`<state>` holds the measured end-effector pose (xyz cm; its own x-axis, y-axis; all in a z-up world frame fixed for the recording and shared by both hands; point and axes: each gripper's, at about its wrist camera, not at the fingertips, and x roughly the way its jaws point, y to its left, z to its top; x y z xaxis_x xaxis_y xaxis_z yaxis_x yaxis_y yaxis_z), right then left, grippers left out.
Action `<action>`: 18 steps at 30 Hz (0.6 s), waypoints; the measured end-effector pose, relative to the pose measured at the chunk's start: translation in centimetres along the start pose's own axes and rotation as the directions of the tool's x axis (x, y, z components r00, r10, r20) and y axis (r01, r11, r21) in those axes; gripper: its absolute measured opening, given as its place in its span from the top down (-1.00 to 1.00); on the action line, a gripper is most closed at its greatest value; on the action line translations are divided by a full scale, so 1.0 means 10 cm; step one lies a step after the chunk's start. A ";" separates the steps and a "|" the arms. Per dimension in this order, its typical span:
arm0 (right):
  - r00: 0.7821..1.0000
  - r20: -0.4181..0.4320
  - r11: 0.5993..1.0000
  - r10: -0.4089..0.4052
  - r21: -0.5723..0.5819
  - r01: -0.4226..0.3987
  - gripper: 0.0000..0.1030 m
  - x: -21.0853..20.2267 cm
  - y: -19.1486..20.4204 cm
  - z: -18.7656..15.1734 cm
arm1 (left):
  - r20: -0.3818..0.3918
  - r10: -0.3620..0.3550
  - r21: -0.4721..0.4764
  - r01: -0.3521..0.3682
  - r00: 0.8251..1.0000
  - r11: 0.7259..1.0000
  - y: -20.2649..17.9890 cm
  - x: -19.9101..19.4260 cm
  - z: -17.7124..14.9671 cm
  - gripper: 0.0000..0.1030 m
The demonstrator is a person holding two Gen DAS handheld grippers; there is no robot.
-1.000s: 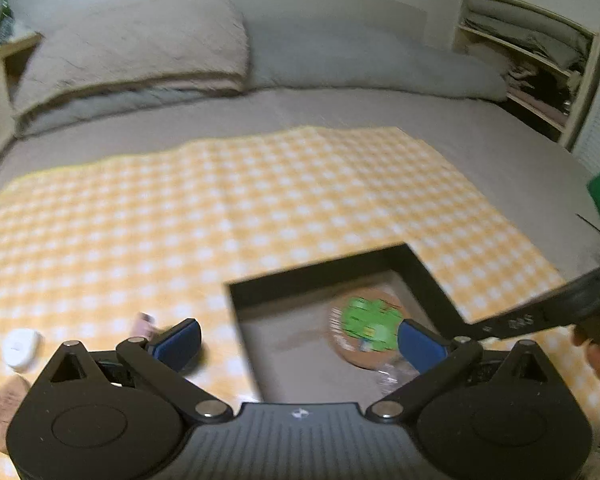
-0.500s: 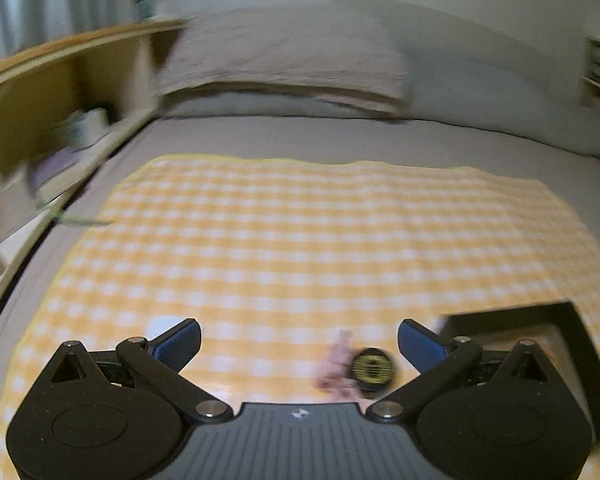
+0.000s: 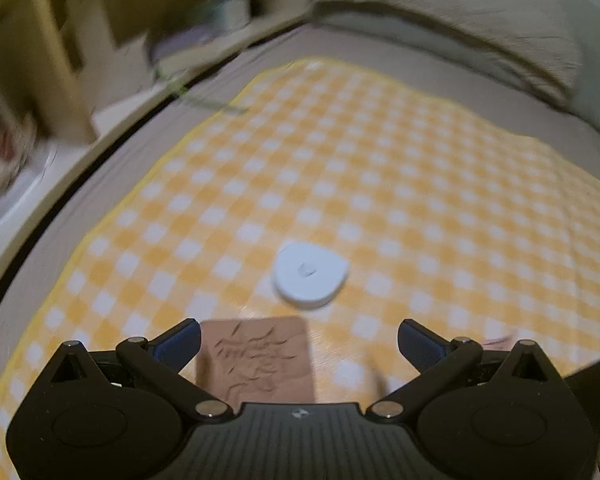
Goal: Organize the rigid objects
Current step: 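Move the left gripper to the carved wooden block and grasp it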
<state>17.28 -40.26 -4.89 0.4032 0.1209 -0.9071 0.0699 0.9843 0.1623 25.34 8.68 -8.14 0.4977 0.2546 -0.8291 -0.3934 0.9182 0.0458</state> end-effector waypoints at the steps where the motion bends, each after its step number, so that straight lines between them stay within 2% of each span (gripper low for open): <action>1: 1.000 0.000 1.000 0.000 0.000 0.000 0.92 0.00 0.00 0.00 | -0.014 0.007 -0.007 -0.007 1.000 1.000 0.02 0.05 0.00 -1.00; 6: 1.000 0.000 1.000 -0.001 -0.002 0.001 0.92 0.00 0.01 0.00 | -0.071 0.048 0.018 -0.047 0.996 0.999 0.04 0.27 0.03 -1.00; 11: 1.000 0.000 1.000 0.000 0.001 0.000 0.92 0.00 0.01 0.00 | -0.117 0.083 -0.002 -0.084 0.990 0.997 0.12 0.40 0.05 -0.95; 14: 1.000 0.000 1.000 -0.001 0.000 0.001 0.92 0.00 0.02 0.00 | -0.157 0.070 0.001 -0.071 0.985 0.998 0.17 0.48 0.06 -0.72; 18: 1.000 -0.002 1.000 0.001 -0.007 -0.001 0.92 0.00 0.01 0.00 | -0.161 0.064 0.036 -0.059 0.985 0.998 0.18 0.48 0.05 -0.61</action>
<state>17.28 -40.13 -4.87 0.4019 0.1219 -0.9075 0.0634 0.9850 0.1603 27.39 11.71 -11.81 0.3408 0.2611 -0.9032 -0.3937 0.9120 0.1151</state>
